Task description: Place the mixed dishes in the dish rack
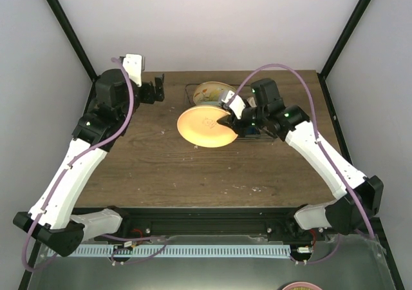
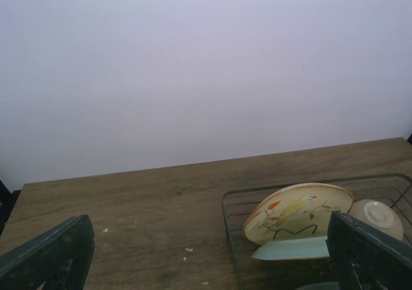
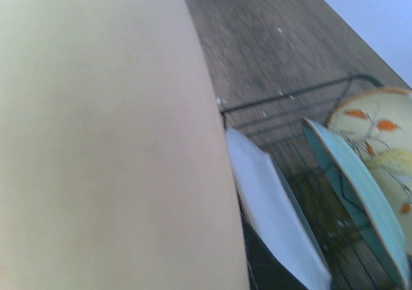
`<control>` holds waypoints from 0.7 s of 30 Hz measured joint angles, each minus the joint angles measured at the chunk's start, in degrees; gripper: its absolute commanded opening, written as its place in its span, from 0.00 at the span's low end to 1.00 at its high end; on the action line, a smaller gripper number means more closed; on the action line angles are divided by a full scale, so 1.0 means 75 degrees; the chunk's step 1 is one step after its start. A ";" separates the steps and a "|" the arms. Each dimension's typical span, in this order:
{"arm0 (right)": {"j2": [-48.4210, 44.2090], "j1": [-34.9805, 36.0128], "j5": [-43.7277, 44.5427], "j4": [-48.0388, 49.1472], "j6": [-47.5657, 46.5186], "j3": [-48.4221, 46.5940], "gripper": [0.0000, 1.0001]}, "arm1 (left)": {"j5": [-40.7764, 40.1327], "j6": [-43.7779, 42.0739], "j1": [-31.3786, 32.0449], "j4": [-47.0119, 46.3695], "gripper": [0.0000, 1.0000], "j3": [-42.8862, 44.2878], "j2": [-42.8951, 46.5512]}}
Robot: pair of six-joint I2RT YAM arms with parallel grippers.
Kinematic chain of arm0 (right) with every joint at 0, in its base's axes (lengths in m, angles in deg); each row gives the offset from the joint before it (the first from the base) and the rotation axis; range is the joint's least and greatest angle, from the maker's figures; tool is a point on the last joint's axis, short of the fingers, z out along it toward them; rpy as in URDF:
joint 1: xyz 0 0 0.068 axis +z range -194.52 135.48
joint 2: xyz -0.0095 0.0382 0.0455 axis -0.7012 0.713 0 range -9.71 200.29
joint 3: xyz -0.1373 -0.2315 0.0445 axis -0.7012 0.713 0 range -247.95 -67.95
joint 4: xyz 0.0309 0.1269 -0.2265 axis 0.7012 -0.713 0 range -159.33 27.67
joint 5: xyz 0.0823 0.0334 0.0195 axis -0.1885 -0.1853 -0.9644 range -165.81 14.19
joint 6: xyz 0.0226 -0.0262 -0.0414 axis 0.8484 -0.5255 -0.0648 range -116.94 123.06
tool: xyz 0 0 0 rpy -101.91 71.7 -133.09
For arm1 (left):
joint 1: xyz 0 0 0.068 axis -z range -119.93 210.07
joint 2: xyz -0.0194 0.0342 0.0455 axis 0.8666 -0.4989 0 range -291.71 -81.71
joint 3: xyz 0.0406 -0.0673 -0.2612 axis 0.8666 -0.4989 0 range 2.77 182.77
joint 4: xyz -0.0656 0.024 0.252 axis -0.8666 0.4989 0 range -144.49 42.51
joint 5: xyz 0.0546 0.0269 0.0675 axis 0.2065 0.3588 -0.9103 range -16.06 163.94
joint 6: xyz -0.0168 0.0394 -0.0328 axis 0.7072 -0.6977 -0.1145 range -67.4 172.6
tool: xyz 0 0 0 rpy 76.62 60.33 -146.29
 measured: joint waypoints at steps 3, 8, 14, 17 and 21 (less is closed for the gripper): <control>0.0000 0.0038 0.0656 -0.0105 -0.0201 0.0189 0.01 | 0.0009 0.0015 0.0000 0.0009 1.00 -0.0055 -0.0067; 0.0000 0.0038 0.1775 -0.0117 -0.0469 0.0306 0.01 | 0.0017 0.0017 0.0000 0.0003 1.00 -0.0122 -0.0128; 0.0093 0.0076 0.2754 0.0175 -0.0796 0.0329 0.01 | 0.0026 0.0012 0.0000 -0.0003 1.00 -0.0134 -0.0187; 0.0195 0.0090 0.3220 0.0431 -0.1000 0.0329 0.01 | 0.0026 0.0012 0.0000 -0.0003 1.00 -0.0137 -0.0233; 0.0300 0.0087 0.3698 0.0825 -0.1297 0.0329 0.01 | 0.0023 0.0006 -0.0009 -0.0003 1.00 -0.0140 -0.0303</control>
